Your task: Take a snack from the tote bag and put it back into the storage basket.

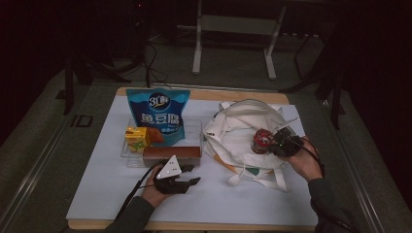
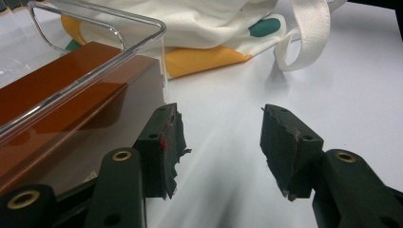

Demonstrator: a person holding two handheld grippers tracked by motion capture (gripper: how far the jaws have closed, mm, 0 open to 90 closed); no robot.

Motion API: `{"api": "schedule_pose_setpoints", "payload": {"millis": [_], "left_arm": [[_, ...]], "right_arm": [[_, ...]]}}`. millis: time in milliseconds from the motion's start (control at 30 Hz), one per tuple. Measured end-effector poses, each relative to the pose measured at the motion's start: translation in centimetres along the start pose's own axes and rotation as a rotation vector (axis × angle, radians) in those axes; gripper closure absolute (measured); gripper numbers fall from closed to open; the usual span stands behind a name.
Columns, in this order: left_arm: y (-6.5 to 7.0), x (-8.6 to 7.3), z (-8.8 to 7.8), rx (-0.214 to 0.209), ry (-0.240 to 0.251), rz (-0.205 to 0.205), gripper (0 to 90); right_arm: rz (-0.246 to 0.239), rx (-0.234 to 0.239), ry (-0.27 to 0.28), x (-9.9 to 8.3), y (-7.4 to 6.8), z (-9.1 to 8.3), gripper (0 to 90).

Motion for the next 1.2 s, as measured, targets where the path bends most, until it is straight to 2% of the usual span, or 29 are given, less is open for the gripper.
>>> {"api": "schedule_pose_setpoints", "payload": {"millis": [100, 200, 267, 500, 667, 700, 900, 1033, 1200], "left_arm": [[0.0, 0.0, 0.0, 0.001, 0.0, 0.001, 47.7], [0.0, 0.0, 0.0, 0.001, 0.0, 0.0, 47.5], [0.0, 0.0, 0.0, 0.0, 0.0, 0.0, 47.5], [0.0, 0.0, 0.0, -0.001, -0.002, 0.001, 47.5], [0.0, 0.0, 0.0, -0.001, -0.002, 0.001, 47.5], [0.0, 0.0, 0.0, -0.001, -0.002, 0.001, 47.4], [0.0, 0.0, 0.0, -0.001, -0.002, 0.0, 47.3], [0.0, 0.0, 0.0, -0.001, -0.002, 0.001, 47.2], [0.0, 0.0, 0.0, -0.002, -0.003, 0.0, 47.2]], "right_arm": [[0.005, -0.021, 0.007, 0.3, 0.4, -0.5, 72.4], [0.041, -0.034, 0.027, 0.6, 1.0, -0.7, 62.4], [0.047, -0.043, 0.036, 0.8, 1.2, -0.7, 57.1], [0.085, -0.03, 0.036, 1.6, 1.6, 0.0, 41.1], [0.081, -0.038, 0.014, 2.0, 1.7, 0.8, 30.7], [0.085, -0.028, 0.014, 2.1, 1.7, 0.9, 29.0], [0.105, -0.026, 0.002, 2.1, 1.9, 1.8, 21.6], [0.108, -0.025, 0.006, 2.3, 1.9, 2.2, 20.9], [0.095, -0.029, -0.024, 2.6, 1.6, 2.9, 20.9]]}}
Point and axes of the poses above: each handheld gripper's, and its own axes: z roughly forward along the jaws, x roughly out of its top, y roughly to its right, the point moved 1 cm from there along z, roughly forward along the jaws, and after that the axes turned 10 degrees about y, right-handed, at the moved point
